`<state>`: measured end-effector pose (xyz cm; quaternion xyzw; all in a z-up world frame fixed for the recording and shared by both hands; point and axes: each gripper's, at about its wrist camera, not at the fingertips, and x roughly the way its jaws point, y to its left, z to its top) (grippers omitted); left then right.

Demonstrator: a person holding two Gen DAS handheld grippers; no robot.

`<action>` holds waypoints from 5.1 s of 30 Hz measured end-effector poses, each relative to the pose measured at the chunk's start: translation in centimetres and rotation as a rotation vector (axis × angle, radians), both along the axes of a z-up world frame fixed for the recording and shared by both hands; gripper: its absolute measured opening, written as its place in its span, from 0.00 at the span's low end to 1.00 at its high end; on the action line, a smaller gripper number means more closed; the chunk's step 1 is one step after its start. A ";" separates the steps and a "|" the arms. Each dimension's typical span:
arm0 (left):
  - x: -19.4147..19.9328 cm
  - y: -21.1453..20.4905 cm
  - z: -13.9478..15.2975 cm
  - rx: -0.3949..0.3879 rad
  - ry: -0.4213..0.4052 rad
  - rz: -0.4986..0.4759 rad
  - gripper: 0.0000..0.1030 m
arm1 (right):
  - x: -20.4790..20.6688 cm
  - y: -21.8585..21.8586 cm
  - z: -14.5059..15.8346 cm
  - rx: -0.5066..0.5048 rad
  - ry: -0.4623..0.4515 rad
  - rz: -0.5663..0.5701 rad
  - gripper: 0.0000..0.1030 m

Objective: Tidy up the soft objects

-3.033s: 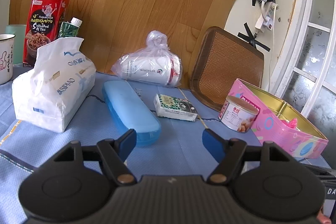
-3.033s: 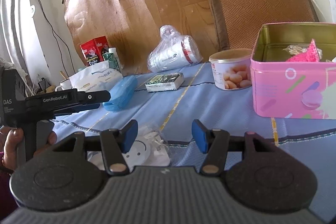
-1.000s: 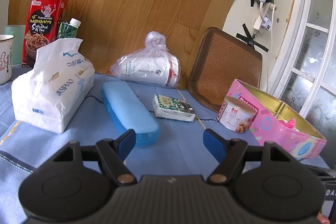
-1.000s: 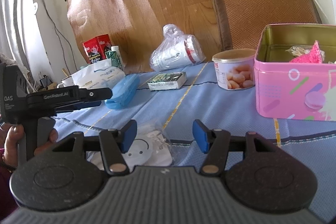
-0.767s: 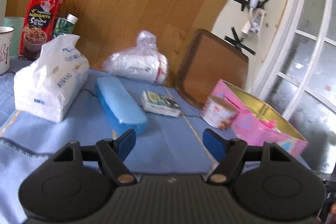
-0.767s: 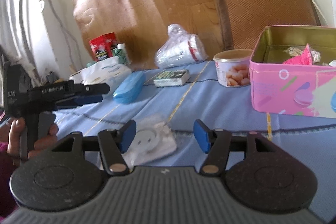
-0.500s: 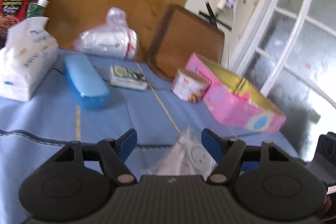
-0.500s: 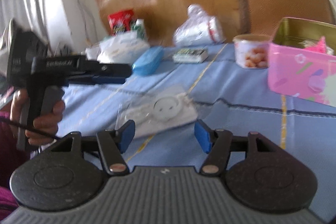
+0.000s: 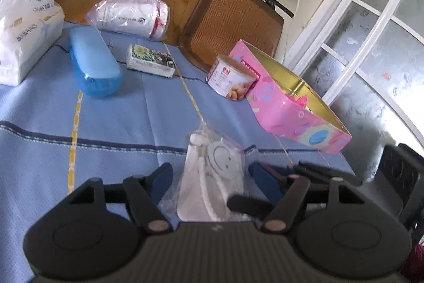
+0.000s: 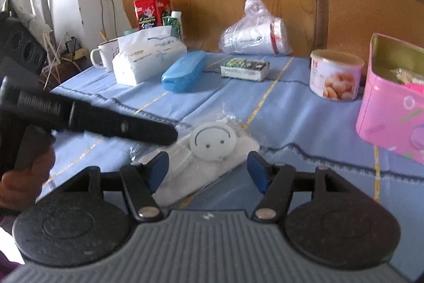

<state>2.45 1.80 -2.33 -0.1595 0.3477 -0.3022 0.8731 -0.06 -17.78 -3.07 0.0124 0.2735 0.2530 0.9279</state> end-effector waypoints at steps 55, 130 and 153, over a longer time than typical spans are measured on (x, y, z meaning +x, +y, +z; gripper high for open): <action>3.0 -5.4 5.3 0.065 -0.279 0.096 0.62 | 1.8 -11.6 5.1 0.132 -0.391 -0.471 0.69; 3.0 8.9 -0.5 -0.049 -0.146 0.422 0.71 | 8.3 2.0 0.9 0.214 -0.106 -0.114 0.72; 3.0 9.0 -0.6 -0.054 -0.145 0.425 0.71 | 8.1 2.2 1.1 0.206 -0.116 -0.112 0.73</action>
